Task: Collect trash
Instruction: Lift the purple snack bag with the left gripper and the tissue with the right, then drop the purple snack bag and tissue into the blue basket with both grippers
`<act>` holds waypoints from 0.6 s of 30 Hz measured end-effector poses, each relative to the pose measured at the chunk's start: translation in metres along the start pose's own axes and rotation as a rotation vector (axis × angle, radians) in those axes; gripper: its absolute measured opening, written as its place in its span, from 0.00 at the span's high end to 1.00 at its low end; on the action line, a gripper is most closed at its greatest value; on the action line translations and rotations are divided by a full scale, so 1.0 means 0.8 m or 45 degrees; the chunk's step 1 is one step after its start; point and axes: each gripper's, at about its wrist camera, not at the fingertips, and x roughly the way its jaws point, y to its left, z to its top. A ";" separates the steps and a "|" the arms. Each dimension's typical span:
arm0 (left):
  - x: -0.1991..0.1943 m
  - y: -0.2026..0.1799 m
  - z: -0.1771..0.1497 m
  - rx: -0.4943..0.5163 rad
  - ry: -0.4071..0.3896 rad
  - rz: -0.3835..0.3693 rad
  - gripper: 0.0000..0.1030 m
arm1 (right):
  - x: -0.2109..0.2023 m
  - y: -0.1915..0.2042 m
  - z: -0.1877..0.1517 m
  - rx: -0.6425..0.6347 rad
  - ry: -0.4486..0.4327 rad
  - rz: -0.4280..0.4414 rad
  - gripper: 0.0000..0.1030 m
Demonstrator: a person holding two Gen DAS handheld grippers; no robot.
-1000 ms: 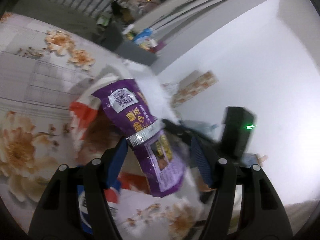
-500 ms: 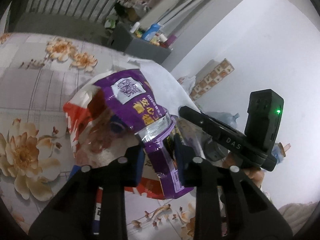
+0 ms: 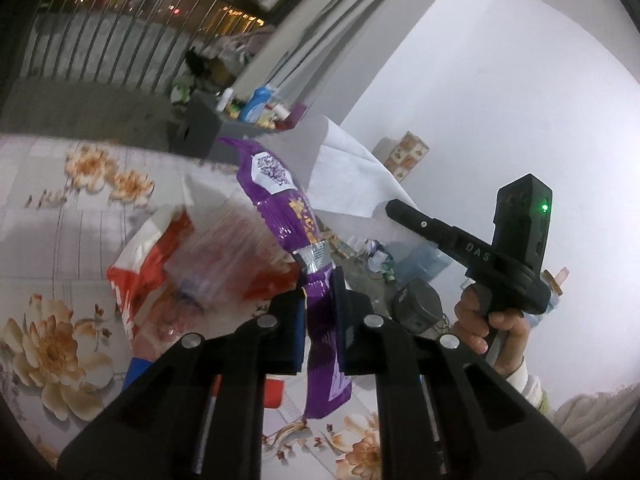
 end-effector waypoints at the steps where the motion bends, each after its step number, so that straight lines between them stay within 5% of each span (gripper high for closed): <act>1: -0.004 -0.006 0.002 0.014 -0.007 -0.007 0.91 | -0.009 -0.001 0.002 0.008 -0.021 -0.006 0.96; 11: -0.016 -0.071 0.009 0.125 -0.015 -0.115 0.96 | -0.110 -0.035 0.002 0.087 -0.196 -0.098 0.96; 18: 0.023 -0.132 0.013 0.213 0.046 -0.246 0.96 | -0.203 -0.090 -0.028 0.202 -0.312 -0.252 0.96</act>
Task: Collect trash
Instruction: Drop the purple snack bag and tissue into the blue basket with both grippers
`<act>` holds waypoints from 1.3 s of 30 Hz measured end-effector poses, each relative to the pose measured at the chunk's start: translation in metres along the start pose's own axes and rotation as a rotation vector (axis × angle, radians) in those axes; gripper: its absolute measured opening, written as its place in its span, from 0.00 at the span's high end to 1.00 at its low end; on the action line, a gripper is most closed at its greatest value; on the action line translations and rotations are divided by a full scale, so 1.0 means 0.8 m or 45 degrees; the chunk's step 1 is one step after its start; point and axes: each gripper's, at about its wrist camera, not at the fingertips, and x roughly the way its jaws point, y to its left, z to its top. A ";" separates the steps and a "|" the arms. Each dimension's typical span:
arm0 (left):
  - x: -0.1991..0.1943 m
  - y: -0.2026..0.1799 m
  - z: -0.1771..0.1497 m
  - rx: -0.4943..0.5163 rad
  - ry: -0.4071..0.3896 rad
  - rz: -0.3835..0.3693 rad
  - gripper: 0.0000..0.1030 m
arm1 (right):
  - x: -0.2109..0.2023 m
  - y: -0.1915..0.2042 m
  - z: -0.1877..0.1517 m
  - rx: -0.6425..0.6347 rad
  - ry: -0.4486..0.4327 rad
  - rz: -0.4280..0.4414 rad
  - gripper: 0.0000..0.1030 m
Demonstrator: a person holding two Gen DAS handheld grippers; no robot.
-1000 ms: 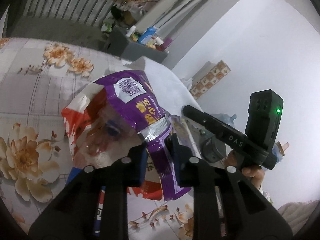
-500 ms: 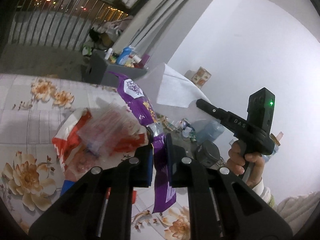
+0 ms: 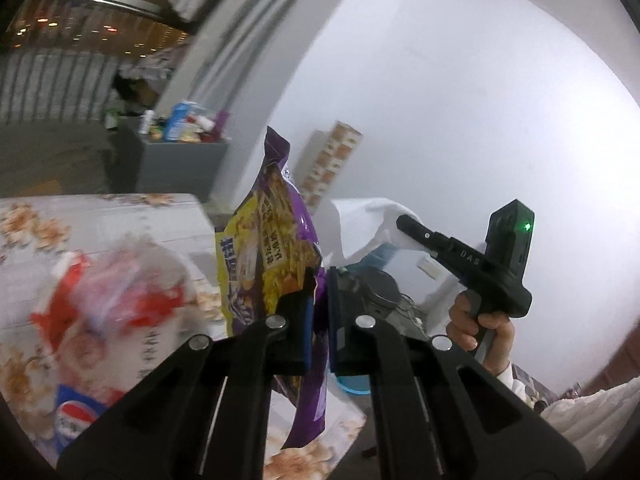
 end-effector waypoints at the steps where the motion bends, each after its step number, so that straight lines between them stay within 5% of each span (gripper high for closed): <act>1: 0.010 -0.007 0.002 0.011 0.013 -0.025 0.96 | -0.007 -0.011 0.001 0.018 -0.011 -0.025 0.96; 11: 0.196 -0.090 -0.007 0.008 0.274 -0.349 0.97 | -0.091 -0.164 -0.047 0.320 -0.103 -0.441 0.96; 21: 0.421 -0.145 -0.100 -0.053 0.608 -0.425 0.97 | -0.099 -0.327 -0.125 0.644 -0.013 -0.698 0.96; 27: 0.526 -0.151 -0.156 -0.098 0.745 -0.418 0.94 | -0.084 -0.393 -0.171 0.769 0.056 -0.779 0.96; 29: 0.561 -0.150 -0.183 -0.100 0.789 -0.351 0.71 | -0.073 -0.409 -0.185 0.770 0.100 -0.816 0.94; 30: 0.581 -0.145 -0.199 -0.110 0.829 -0.281 0.50 | -0.067 -0.416 -0.194 0.747 0.143 -0.866 0.84; 31: 0.594 -0.141 -0.210 -0.117 0.855 -0.235 0.49 | -0.061 -0.421 -0.202 0.742 0.182 -0.910 0.65; 33: 0.619 -0.135 -0.236 -0.125 0.921 -0.155 0.49 | -0.062 -0.433 -0.218 0.785 0.213 -0.939 0.50; 39: 0.618 -0.127 -0.237 -0.108 0.905 -0.096 0.47 | -0.070 -0.435 -0.209 0.770 0.176 -0.975 0.45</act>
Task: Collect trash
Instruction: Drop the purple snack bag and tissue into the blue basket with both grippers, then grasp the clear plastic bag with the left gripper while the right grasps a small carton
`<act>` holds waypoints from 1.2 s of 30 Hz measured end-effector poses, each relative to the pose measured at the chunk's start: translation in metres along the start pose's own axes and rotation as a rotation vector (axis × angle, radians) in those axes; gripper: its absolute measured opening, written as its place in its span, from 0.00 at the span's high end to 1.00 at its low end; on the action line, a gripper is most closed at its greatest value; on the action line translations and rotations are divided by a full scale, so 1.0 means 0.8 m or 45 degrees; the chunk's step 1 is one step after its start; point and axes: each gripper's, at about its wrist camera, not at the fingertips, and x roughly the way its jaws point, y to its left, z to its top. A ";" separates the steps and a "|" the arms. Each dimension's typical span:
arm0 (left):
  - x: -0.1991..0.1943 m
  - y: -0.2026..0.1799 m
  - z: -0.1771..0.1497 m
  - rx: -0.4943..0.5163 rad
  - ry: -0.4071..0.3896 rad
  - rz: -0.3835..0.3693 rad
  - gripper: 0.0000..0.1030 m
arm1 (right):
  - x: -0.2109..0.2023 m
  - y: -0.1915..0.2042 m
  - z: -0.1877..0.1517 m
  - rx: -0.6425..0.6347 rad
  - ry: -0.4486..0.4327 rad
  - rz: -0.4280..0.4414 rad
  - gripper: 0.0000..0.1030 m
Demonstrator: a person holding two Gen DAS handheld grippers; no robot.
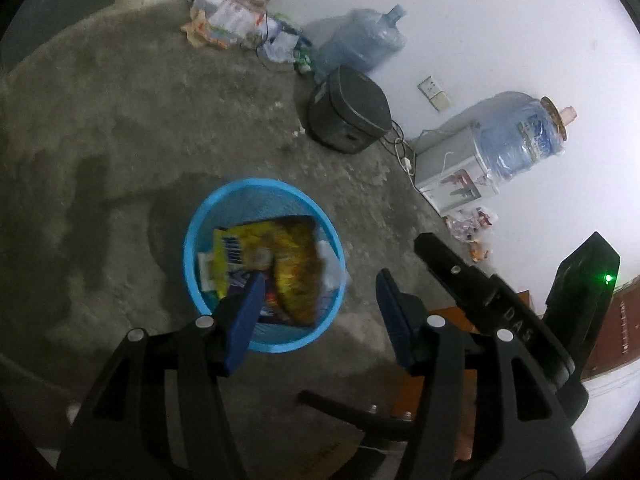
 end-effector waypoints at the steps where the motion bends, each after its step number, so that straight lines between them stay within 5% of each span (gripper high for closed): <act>1: -0.007 -0.002 0.004 0.011 -0.022 0.006 0.46 | -0.006 0.000 -0.001 0.005 -0.003 0.006 0.45; 11: -0.194 -0.029 -0.033 0.087 -0.298 0.046 0.39 | -0.045 0.029 0.001 -0.060 -0.055 0.127 0.45; 18: -0.362 -0.004 -0.105 0.131 -0.530 0.191 0.35 | -0.093 0.118 -0.025 -0.326 -0.064 0.387 0.38; 28: -0.595 0.092 -0.251 0.016 -0.968 0.574 0.33 | -0.147 0.309 -0.130 -0.675 0.204 0.807 0.38; 36: -0.662 0.171 -0.288 -0.141 -1.005 0.607 0.33 | -0.155 0.447 -0.202 -0.775 0.476 1.006 0.38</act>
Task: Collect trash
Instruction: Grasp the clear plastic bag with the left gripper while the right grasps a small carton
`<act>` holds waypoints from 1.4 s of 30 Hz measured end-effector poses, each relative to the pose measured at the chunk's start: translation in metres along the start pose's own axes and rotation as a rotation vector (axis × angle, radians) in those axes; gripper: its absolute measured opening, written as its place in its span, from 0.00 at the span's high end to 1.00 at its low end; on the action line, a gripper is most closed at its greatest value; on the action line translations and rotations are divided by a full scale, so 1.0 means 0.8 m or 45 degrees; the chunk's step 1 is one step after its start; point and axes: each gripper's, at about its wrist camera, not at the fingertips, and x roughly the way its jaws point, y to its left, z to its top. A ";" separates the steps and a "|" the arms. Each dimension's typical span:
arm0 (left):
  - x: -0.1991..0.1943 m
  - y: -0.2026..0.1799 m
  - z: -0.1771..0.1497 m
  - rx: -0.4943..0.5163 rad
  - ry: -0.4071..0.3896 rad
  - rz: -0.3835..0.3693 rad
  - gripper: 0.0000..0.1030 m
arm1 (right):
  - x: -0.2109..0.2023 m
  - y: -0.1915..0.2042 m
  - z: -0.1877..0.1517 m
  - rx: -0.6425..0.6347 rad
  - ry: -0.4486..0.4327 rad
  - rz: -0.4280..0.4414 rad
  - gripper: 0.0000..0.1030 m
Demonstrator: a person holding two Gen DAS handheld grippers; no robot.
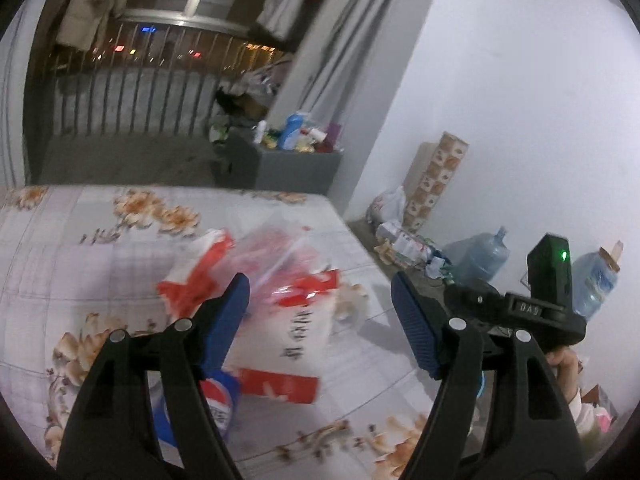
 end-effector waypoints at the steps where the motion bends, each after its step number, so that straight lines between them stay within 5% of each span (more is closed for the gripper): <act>1: 0.004 0.006 0.002 -0.001 0.004 -0.003 0.34 | 0.009 0.010 0.004 -0.010 0.012 0.011 0.38; 7: 0.056 0.008 0.008 0.071 0.127 -0.058 0.34 | 0.059 0.042 0.029 -0.034 0.072 0.014 0.45; 17: 0.170 0.013 0.003 0.159 0.406 0.043 0.34 | 0.137 0.041 0.048 0.002 0.233 0.057 0.57; 22: 0.190 0.032 -0.009 0.091 0.486 0.092 0.35 | 0.167 0.036 0.051 -0.004 0.318 0.068 0.64; 37: 0.178 0.055 -0.004 -0.016 0.474 0.009 0.83 | 0.188 0.036 0.056 -0.036 0.394 0.082 0.90; 42: 0.168 0.055 -0.002 -0.038 0.445 -0.017 0.92 | 0.184 0.038 0.058 -0.053 0.379 0.092 0.94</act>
